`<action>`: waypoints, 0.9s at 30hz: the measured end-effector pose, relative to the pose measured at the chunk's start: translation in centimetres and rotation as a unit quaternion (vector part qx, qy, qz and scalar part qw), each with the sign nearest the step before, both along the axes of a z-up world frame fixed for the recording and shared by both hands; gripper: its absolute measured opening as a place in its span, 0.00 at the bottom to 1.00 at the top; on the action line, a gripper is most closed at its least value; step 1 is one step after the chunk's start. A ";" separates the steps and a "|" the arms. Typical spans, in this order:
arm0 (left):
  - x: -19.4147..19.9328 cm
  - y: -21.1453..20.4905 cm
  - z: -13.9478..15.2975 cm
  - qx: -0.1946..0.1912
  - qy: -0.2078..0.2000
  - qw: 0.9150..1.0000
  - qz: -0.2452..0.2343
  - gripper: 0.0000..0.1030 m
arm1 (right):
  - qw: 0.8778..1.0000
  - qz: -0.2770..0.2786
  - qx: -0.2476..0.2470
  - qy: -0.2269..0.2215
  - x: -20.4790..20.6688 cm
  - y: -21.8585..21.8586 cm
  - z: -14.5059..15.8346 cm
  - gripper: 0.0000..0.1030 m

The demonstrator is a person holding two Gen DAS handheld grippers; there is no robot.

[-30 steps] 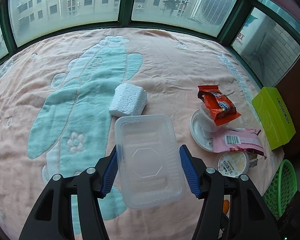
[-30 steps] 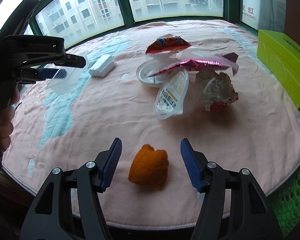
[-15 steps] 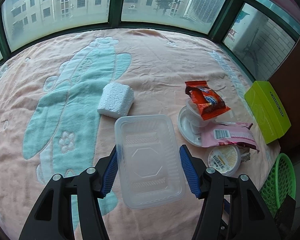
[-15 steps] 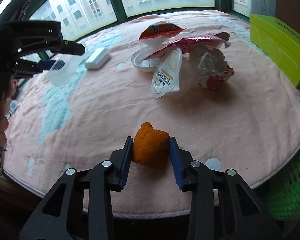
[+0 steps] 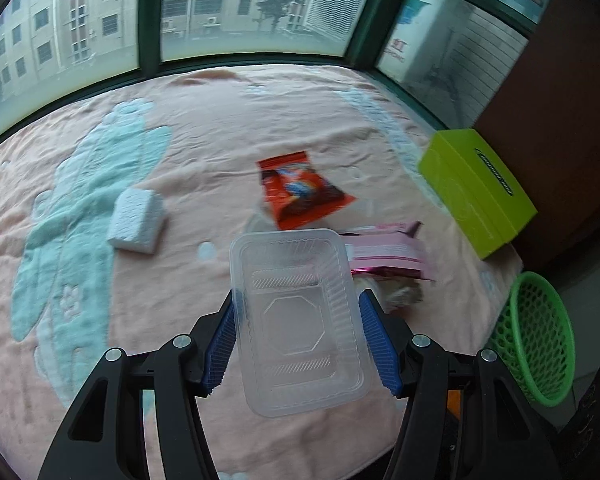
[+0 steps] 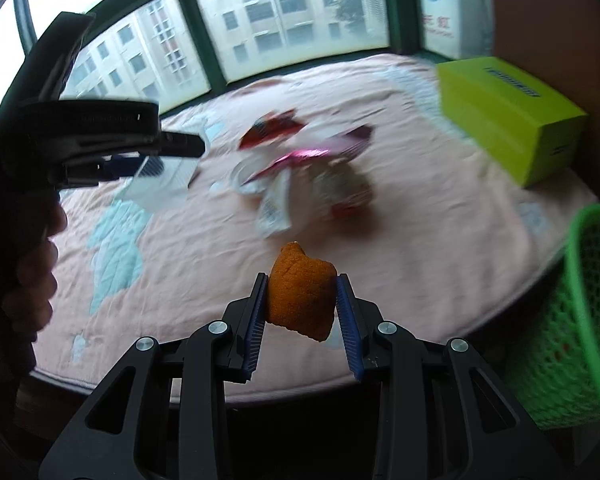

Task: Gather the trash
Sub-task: 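Carry the tray and peel to the green basket and open both tools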

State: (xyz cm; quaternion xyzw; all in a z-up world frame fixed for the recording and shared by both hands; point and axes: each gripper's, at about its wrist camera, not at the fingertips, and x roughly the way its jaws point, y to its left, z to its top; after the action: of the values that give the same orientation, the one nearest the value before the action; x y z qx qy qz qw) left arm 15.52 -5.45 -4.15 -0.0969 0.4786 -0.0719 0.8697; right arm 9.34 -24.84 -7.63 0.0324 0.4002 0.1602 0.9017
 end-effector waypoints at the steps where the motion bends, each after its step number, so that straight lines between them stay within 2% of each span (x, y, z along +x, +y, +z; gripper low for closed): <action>1: 0.1 -0.5 0.1 0.000 -0.001 1.000 -0.006 0.56 | 1.000 -0.008 -0.001 -0.003 -0.1 -0.8 0.3 0.33; 8: 0.2 -6.8 1.2 -0.005 -0.006 0.998 -0.068 0.56 | 0.997 -0.076 -0.003 -0.020 -1.0 -7.1 2.3 0.33; 14: 0.0 -13.0 2.6 -0.007 -0.019 0.991 -0.129 0.56 | 0.988 -0.152 -0.019 -0.028 -2.2 -13.8 3.4 0.33; 20: -0.5 -19.5 3.3 -0.010 -0.023 0.982 -0.186 0.56 | 0.974 -0.223 -0.027 -0.016 -3.5 -20.1 2.7 0.33; 27: -1.0 -25.4 3.3 -0.017 -0.020 0.971 -0.237 0.56 | 0.963 -0.266 -0.025 0.011 -4.7 -24.4 1.0 0.36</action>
State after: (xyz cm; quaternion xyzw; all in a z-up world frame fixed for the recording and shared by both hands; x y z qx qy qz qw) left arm 14.51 -30.84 -0.87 0.0055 0.4689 -0.2860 0.8356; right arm 4.63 -49.27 -6.63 0.1168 0.3907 -0.0963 0.9080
